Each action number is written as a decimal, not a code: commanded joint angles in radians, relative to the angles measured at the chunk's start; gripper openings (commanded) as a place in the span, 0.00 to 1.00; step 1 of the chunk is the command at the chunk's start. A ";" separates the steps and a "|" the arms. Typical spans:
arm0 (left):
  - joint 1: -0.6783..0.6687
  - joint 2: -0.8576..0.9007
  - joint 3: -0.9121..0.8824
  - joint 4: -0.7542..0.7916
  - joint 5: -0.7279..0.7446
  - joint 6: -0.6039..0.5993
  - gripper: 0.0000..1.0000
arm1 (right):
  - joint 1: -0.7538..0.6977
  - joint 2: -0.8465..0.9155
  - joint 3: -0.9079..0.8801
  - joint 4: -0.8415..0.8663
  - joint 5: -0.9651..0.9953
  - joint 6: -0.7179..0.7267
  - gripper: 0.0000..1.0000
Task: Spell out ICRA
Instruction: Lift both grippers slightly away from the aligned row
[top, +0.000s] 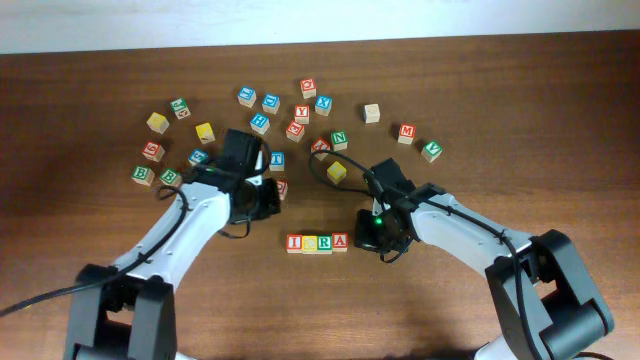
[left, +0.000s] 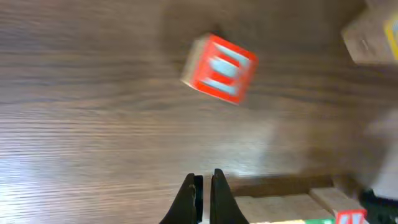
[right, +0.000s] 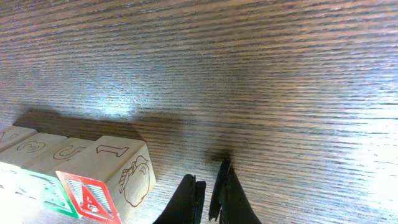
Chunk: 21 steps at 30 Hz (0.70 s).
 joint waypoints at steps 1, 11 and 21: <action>-0.076 0.007 0.011 -0.010 0.029 0.016 0.00 | -0.010 0.032 -0.033 -0.015 0.089 -0.010 0.05; -0.144 0.087 0.011 -0.017 0.037 0.001 0.00 | -0.043 0.032 -0.033 -0.013 0.111 -0.010 0.05; -0.144 0.088 0.011 -0.048 0.071 0.001 0.00 | -0.056 0.032 -0.033 -0.014 0.111 -0.010 0.05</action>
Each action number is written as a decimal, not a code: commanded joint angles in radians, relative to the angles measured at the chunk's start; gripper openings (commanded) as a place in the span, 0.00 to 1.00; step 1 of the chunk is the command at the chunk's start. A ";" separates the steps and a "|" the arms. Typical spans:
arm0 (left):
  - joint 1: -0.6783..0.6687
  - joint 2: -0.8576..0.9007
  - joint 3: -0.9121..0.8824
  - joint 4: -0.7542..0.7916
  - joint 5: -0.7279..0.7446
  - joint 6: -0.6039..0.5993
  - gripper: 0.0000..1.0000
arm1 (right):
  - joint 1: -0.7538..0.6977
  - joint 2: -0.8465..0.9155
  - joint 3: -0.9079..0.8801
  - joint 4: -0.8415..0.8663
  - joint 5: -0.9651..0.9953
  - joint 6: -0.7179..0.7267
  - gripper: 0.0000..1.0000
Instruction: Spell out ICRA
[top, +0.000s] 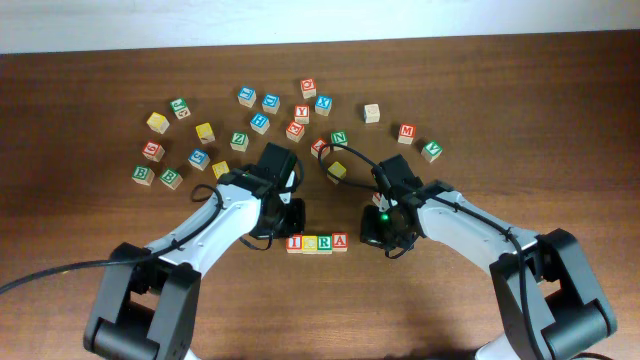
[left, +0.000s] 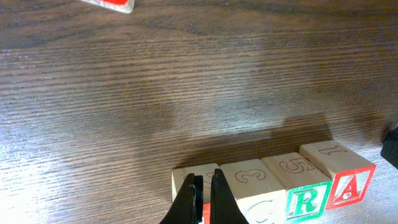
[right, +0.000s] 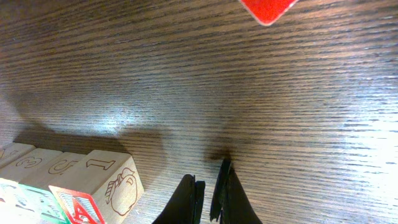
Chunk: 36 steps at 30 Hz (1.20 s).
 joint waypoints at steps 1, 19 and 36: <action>-0.002 0.006 0.011 -0.005 0.016 0.002 0.00 | -0.011 0.034 -0.033 -0.014 0.106 -0.010 0.05; -0.002 0.006 0.011 -0.016 0.034 0.002 0.00 | -0.011 0.034 -0.033 -0.016 0.106 -0.010 0.05; 0.205 0.006 0.107 -0.254 -0.023 0.002 0.00 | -0.010 0.033 0.095 -0.084 0.098 -0.010 0.04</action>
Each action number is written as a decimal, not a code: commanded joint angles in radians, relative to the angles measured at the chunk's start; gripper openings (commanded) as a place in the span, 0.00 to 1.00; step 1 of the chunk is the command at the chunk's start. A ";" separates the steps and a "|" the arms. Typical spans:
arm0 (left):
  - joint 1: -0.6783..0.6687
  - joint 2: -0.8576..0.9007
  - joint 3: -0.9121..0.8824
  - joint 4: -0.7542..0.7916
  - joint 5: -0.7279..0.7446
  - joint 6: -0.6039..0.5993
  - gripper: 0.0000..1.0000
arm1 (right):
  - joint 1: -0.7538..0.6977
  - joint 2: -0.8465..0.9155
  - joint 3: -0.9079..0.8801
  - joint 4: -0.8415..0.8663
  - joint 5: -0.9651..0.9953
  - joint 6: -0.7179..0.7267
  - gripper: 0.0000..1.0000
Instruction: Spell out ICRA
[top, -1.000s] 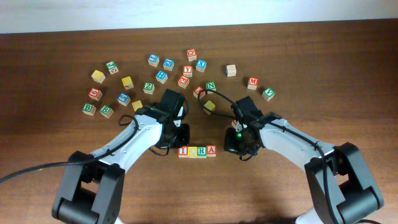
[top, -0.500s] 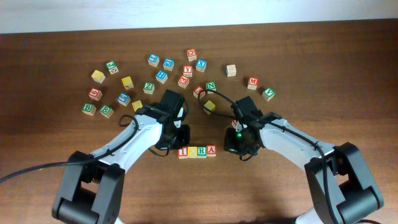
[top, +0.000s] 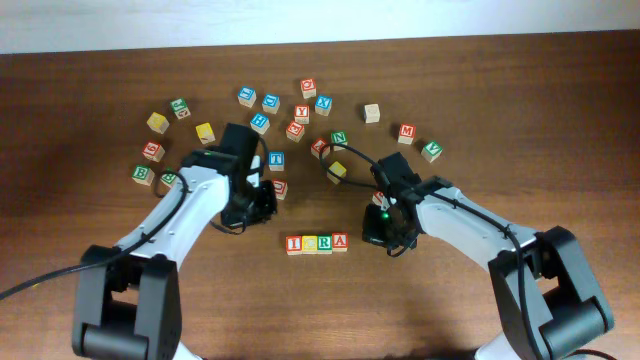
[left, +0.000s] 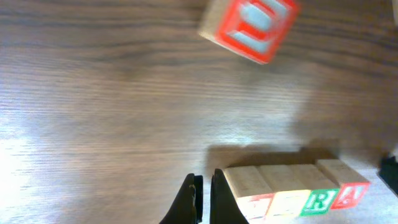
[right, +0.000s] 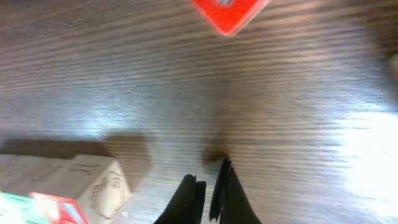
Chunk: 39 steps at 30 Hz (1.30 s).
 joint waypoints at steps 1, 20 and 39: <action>0.027 0.005 -0.011 -0.094 -0.037 0.002 0.00 | -0.008 0.019 0.068 -0.027 0.049 -0.010 0.04; -0.063 0.005 -0.151 0.104 0.148 0.002 0.00 | -0.008 0.019 0.070 -0.041 0.050 -0.010 0.04; -0.063 0.005 -0.152 0.049 0.064 0.001 0.00 | 0.026 0.019 0.149 -0.011 -0.071 -0.084 0.04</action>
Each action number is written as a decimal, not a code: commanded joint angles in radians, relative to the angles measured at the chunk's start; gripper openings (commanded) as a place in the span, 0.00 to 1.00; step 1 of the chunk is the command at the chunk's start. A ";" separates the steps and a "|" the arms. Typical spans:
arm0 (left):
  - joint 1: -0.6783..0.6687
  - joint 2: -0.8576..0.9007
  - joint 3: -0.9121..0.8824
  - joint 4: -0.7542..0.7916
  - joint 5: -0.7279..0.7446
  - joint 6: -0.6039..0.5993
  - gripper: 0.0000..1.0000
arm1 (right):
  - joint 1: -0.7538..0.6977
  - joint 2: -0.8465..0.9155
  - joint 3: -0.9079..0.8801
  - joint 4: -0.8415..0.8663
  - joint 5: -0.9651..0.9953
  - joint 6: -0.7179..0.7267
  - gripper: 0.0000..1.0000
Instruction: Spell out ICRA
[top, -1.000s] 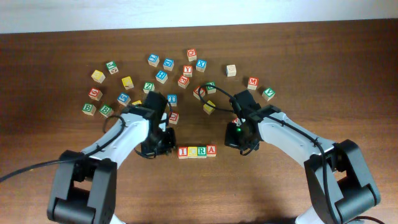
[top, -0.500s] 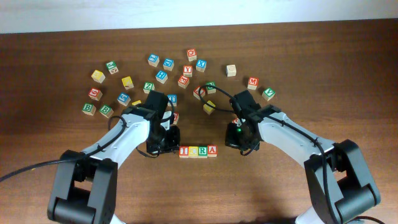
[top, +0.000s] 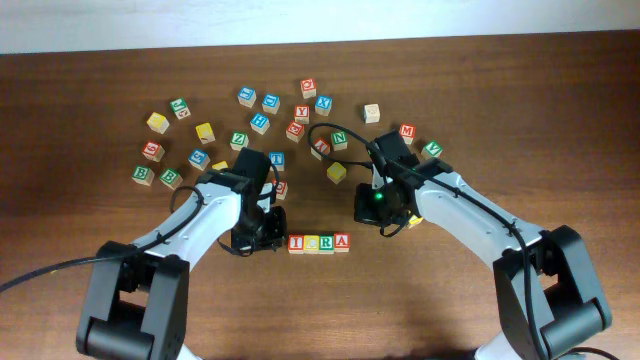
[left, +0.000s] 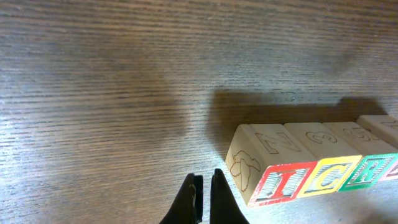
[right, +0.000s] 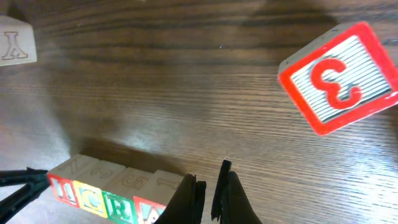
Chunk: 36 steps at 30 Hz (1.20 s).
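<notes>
Four wooden blocks form a row (top: 319, 243) reading I, C, R, A near the table's front middle. In the left wrist view the red I block (left: 280, 184) and yellow C block (left: 333, 177) lie just right of my left gripper (left: 203, 200), which is shut and empty at table level. Overhead, the left gripper (top: 275, 238) sits beside the row's left end. My right gripper (top: 372, 212) is shut and empty, up and to the right of the A block (right: 152, 210). The right wrist view has the right gripper (right: 211, 190) behind the row's right end.
Several loose letter blocks lie scattered across the back, among them a yellow block (top: 337, 172) and a red block (top: 281, 188) close to the arms. A red-framed block showing 3 (right: 339, 78) lies just beyond the right gripper. The table's edge (top: 320, 45) runs along the back.
My left gripper has moved from up by the red loose block down to the left end of the row. My right gripper has moved back from the A end.
The row stood complete throughout. The left gripper was by a red loose block, then behind the I block, then back up by the red block, and now beside the I end. The right gripper stayed shut near the A end, then moved back.
</notes>
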 joint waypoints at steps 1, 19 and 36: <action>-0.003 0.005 -0.008 -0.010 -0.010 0.002 0.00 | 0.041 0.011 0.014 0.001 -0.013 0.007 0.04; -0.003 0.005 -0.008 -0.017 0.001 -0.010 0.00 | 0.137 0.082 0.014 0.106 0.038 0.092 0.04; -0.003 0.005 -0.008 -0.010 0.001 -0.010 0.00 | 0.137 0.082 0.014 0.078 -0.016 0.091 0.04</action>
